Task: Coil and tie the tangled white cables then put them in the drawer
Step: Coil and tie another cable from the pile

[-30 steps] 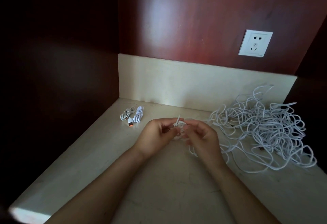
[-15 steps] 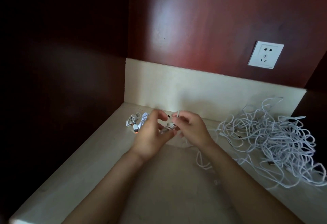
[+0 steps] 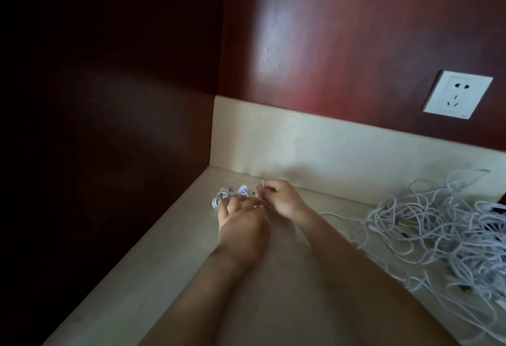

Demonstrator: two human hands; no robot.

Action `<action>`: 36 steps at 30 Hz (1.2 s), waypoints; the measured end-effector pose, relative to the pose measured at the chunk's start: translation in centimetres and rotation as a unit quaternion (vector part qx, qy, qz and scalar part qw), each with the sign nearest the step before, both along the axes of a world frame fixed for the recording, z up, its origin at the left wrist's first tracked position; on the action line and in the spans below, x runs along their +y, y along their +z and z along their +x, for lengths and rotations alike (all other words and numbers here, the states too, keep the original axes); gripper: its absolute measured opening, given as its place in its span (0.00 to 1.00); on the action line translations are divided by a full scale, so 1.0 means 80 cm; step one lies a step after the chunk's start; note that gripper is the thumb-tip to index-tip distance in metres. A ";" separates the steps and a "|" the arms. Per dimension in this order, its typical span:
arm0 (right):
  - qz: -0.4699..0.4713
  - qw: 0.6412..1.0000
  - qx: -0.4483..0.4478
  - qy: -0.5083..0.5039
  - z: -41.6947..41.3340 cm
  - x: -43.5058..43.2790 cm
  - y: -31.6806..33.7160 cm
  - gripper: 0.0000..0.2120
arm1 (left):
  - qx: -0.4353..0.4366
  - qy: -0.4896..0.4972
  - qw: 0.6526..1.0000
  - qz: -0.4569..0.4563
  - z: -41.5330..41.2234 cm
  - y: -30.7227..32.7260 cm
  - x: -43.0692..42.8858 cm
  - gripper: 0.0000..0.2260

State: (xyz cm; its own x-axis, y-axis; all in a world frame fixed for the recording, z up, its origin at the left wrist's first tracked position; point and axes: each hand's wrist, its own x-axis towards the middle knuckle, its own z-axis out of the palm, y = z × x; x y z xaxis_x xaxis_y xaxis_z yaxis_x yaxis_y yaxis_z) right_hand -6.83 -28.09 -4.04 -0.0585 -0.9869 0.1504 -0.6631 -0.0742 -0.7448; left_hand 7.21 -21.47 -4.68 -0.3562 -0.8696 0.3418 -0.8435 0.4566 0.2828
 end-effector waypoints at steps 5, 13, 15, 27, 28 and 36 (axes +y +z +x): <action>-0.030 0.997 0.047 -0.059 0.006 -0.009 -0.011 0.09 | -0.100 0.009 0.995 0.027 -0.002 -0.004 0.003 0.26; -0.047 0.991 0.127 0.008 -0.011 0.041 0.014 0.12 | -0.049 0.000 0.999 0.018 -0.001 -0.004 0.005 0.21; -0.073 0.987 0.141 0.005 -0.024 0.070 0.030 0.15 | -0.020 -0.026 0.999 0.031 -0.001 -0.001 0.006 0.22; -0.153 0.958 0.236 -0.052 -0.129 0.264 0.017 0.12 | 0.154 -0.329 0.931 -0.035 -0.049 -0.017 0.054 0.16; -0.158 0.961 0.219 -0.053 -0.133 0.274 0.014 0.11 | 0.176 -0.354 0.917 -0.042 -0.052 -0.018 0.059 0.13; -0.144 0.984 0.097 -0.050 -0.153 0.319 -0.020 0.20 | 0.022 -0.374 0.920 -0.115 -0.100 -0.008 0.118 0.16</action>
